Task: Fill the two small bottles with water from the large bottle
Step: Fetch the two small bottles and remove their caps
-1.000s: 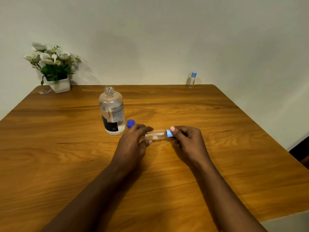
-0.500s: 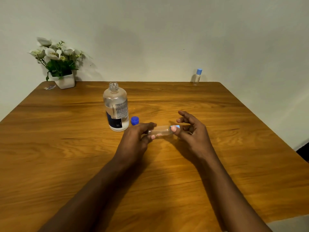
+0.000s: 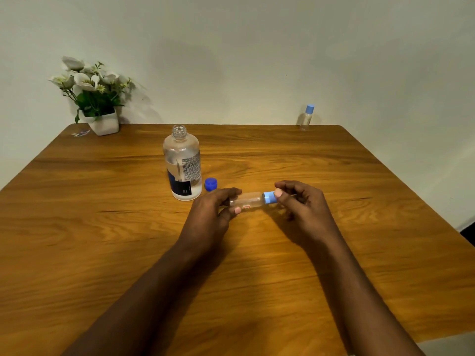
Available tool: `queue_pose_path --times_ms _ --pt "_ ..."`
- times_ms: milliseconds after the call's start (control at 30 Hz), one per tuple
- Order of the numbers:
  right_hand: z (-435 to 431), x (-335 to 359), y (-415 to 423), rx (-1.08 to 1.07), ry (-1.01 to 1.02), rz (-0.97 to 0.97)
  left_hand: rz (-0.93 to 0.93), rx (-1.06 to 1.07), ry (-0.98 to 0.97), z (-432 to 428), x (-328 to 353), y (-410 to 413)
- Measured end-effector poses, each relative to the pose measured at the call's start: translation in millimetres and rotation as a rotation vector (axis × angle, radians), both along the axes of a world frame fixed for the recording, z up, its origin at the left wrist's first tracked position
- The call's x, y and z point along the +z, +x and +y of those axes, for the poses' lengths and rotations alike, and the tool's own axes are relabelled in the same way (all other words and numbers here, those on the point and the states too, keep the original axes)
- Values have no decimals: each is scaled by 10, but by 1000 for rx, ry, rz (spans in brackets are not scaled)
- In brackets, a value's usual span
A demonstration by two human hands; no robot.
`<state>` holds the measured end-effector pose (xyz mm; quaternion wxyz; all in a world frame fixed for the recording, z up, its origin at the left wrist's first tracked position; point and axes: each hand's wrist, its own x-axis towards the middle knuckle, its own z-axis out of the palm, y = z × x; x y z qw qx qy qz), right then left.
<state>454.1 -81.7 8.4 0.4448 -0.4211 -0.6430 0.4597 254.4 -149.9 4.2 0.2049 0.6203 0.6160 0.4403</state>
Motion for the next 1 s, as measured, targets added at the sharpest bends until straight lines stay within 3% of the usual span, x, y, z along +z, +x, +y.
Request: queue_pose_path --times_ms 167,433,633,867,1000 --pt "-21 12 4 -33 53 -130 -5 -16 -5 0 -12 7" --pt "-7 27 29 80 -36 -16 -12 -12 17 16 -33 -24" --pt "-29 27 12 20 -46 -172 0 -33 1 11 -38 -8" --pt "-55 81 20 52 -82 52 192 -83 31 13 -21 -10" --pt "-63 121 46 99 -14 47 333 -131 29 17 -44 -1"
